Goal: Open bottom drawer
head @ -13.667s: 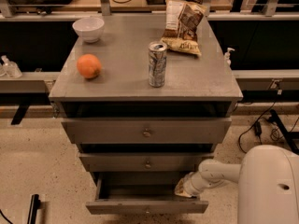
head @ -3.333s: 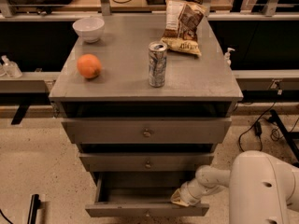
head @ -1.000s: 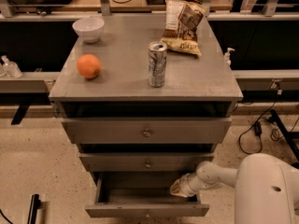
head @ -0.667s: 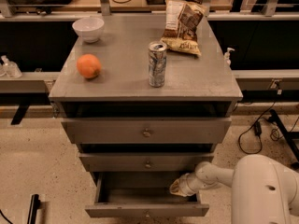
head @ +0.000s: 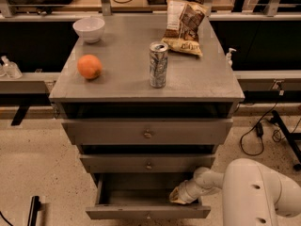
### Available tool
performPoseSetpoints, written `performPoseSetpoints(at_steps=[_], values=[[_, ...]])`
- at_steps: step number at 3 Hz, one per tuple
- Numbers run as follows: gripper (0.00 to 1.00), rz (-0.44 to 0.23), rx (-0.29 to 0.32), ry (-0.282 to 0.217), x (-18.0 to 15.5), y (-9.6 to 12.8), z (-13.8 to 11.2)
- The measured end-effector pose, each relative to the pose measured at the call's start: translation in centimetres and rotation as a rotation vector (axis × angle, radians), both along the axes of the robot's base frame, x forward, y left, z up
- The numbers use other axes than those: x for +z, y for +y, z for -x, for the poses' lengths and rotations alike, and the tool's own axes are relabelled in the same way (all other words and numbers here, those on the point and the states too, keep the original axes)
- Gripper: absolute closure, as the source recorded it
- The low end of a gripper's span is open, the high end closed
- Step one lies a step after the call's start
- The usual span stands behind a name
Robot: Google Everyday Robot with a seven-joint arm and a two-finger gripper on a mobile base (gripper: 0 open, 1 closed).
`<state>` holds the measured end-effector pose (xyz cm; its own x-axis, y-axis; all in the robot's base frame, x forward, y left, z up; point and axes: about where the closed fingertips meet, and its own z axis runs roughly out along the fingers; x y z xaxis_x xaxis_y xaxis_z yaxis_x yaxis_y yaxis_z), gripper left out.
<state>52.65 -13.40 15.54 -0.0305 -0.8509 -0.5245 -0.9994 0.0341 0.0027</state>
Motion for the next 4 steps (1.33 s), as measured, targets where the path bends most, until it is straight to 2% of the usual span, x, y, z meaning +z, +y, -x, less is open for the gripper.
performPoseSetpoints(at_steps=[1, 4], values=[[1.0, -0.004, 0.055, 0.069, -0.1, 0.3, 1.9], [1.0, -0.018, 0.061, 0.095, 0.6, 0.1, 3.4]])
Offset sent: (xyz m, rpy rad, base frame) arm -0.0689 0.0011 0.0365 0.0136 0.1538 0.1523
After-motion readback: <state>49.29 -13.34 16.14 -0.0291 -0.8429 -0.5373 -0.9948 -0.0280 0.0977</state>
